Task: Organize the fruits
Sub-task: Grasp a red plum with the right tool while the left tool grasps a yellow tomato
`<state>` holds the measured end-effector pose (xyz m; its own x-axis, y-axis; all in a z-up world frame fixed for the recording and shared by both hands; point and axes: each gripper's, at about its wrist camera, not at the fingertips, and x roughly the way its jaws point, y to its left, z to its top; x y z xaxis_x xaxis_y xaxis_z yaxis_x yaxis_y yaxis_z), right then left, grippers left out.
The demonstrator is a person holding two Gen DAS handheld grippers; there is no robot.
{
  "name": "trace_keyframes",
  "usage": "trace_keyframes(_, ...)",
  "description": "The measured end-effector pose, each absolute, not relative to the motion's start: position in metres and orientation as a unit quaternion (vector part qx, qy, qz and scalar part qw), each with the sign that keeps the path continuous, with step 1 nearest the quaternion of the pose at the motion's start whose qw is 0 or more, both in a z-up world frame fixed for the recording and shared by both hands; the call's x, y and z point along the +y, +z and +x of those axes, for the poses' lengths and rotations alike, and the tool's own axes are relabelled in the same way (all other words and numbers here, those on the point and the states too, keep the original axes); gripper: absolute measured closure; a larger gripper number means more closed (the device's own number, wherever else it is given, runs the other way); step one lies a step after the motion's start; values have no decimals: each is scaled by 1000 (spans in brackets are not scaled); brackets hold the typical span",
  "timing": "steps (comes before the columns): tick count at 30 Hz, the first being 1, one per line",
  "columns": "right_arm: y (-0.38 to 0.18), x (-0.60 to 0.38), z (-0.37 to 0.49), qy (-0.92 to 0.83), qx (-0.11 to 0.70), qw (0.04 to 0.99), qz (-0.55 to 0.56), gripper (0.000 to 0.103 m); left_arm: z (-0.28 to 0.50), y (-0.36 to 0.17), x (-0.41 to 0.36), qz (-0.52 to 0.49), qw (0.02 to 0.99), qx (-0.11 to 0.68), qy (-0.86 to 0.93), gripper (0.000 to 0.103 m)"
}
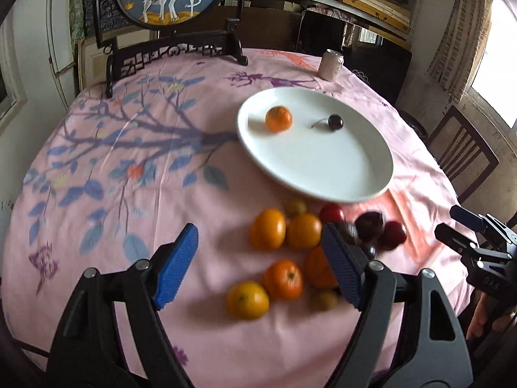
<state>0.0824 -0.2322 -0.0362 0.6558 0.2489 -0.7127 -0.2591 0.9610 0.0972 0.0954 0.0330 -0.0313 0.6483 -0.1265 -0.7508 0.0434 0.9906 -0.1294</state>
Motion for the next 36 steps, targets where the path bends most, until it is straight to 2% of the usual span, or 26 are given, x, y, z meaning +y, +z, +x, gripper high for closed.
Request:
trace_keyframes(7, -48, -206, 72, 143, 411, 900, -30, 35, 55, -43, 32, -6, 909, 416, -14, 23)
trace_keyframes(21, -85, -198, 108, 132, 445, 885, -40, 35, 53, -54, 41, -23, 897, 441, -20, 22)
trace_keyframes(22, -88, -196, 112, 133, 443, 885, -43, 39, 53, -55, 41, -20, 896, 443, -20, 22)
trace_keyframes(24, -94, -194, 119, 151, 448, 880, -36, 65, 54, -57, 40, -15, 894, 447, -19, 22)
trace_keyframes(36, -58, -214, 83, 163, 423, 891, -1, 64, 76, -81, 39, -16, 882, 471, -24, 24)
